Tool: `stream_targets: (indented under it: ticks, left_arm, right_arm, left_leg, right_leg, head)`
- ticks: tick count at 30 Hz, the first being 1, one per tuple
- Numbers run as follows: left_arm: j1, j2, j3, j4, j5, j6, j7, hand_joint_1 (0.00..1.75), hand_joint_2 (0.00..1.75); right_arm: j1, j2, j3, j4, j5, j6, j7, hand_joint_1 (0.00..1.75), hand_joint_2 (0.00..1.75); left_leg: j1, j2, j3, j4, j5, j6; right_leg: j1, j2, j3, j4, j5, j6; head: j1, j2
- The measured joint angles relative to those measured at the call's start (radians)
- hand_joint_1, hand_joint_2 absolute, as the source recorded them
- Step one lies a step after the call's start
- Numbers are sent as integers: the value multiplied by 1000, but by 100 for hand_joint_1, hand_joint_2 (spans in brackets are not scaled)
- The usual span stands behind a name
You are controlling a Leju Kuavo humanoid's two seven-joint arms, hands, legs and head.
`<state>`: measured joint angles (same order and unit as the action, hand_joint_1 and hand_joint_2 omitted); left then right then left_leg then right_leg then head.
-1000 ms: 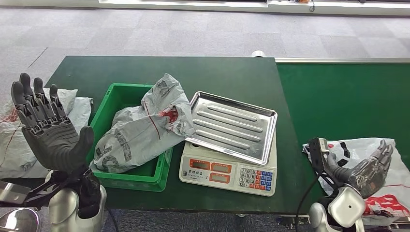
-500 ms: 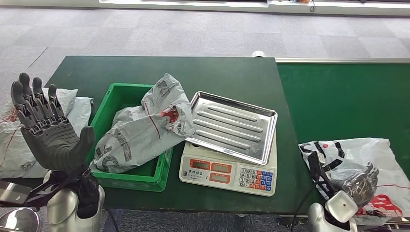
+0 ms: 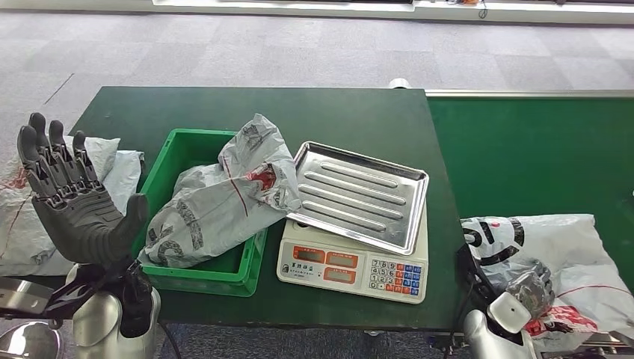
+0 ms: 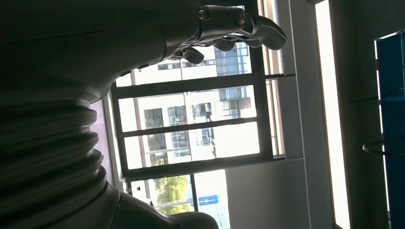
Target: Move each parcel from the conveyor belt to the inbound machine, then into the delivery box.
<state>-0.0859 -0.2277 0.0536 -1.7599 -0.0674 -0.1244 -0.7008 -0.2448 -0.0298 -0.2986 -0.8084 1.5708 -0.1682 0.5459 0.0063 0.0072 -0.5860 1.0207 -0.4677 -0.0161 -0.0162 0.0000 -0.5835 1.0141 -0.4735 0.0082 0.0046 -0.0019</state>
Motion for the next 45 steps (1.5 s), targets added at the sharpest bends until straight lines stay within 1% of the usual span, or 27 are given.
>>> stream_targets:
  ticks: [6, 7, 10, 11, 20, 30, 32, 36, 37, 42, 43, 45]
  left_arm:
    - [0, 0, 1, 0, -2, 2, 0, 0, 175]
    - [0, 0, 1, 0, -2, 2, 0, 0, 175]
    - [0, 0, 4, 0, -3, 6, 0, 0, 175]
    - [0, 0, 5, 0, -3, 9, 0, 0, 175]
    - [2, 0, 7, -3, -8, 29, 0, 0, 175]
    - [15, 1, 9, -8, -8, 53, 0, 0, 175]
    - [18, 1, 9, -9, -8, 59, 0, 0, 175]
    - [38, 1, 9, -25, -2, 76, -1, 0, 175]
    - [41, 1, 10, -28, -1, 76, -1, 0, 175]
    - [44, 1, 10, -31, 0, 77, -1, 0, 175]
    - [48, 1, 10, -34, 0, 78, -1, 0, 175]
    - [58, 1, 13, -45, 1, 83, -1, 0, 175]
  right_arm:
    - [-39, -1, -11, 71, 0, 11, -13, 0, 175]
    - [-43, -1, -12, 78, 0, 12, -14, 18, 175]
    - [-55, -1, -13, 99, -1, 16, -22, 149, 175]
    - [-59, -2, -14, 105, -1, 16, -25, 175, 175]
    - [-69, -3, -14, 129, 0, -15, -37, 175, 175]
    - [-55, -3, -14, 90, 0, -27, -40, 175, 175]
    - [-45, -2, -14, 75, 0, -64, -40, 175, 175]
    - [13, 9, -5, -54, 1, -216, -41, 175, 175]
    - [21, 10, -3, -76, 1, -234, -41, 175, 175]
    - [32, 11, 1, -105, 1, -257, -42, 175, 175]
    - [47, 12, 7, -149, 2, -284, -45, 175, 175]
    - [91, 14, 25, -297, 3, -349, -57, 175, 175]
  left_leg:
    - [0, 5, 4, 0, -1, 1]
    - [0, 5, 5, 0, -1, 1]
    - [0, 6, 6, 0, -1, 1]
    - [0, 6, 6, 0, -1, 1]
    - [0, 6, 8, 0, 0, 1]
    - [0, 5, 6, 0, 0, 1]
    - [0, 4, 5, 0, 0, 1]
    - [0, 0, 2, 0, 0, 2]
    - [0, 0, 2, 0, 0, 2]
    - [0, -1, 1, 0, 0, 2]
    - [0, -1, 1, 0, 0, 2]
    - [0, -2, 0, 0, 0, 2]
  right_leg:
    - [0, 3, 2, 0, 0, 0]
    - [0, 3, 3, 0, 0, 0]
    - [0, 4, 4, 0, 0, 1]
    - [0, 4, 5, 0, 1, 1]
    - [0, 4, 6, 0, 2, 1]
    - [0, 4, 5, 0, 2, 1]
    - [0, 3, 5, 0, 2, 1]
    - [0, 0, 3, 0, 2, 1]
    - [-1, 0, 3, 0, 2, 1]
    - [-1, -1, 2, 0, 2, 2]
    - [-1, -1, 2, 0, 1, 2]
    - [0, -2, 1, 0, 1, 2]
  head:
    - [0, 0]
    - [0, 0]
    - [0, 0]
    - [0, 0]
    - [0, 0]
    - [0, 0]
    - [0, 0]
    - [0, 0]
    - [0, 0]
    - [0, 0]
    - [0, 0]
    - [0, 0]
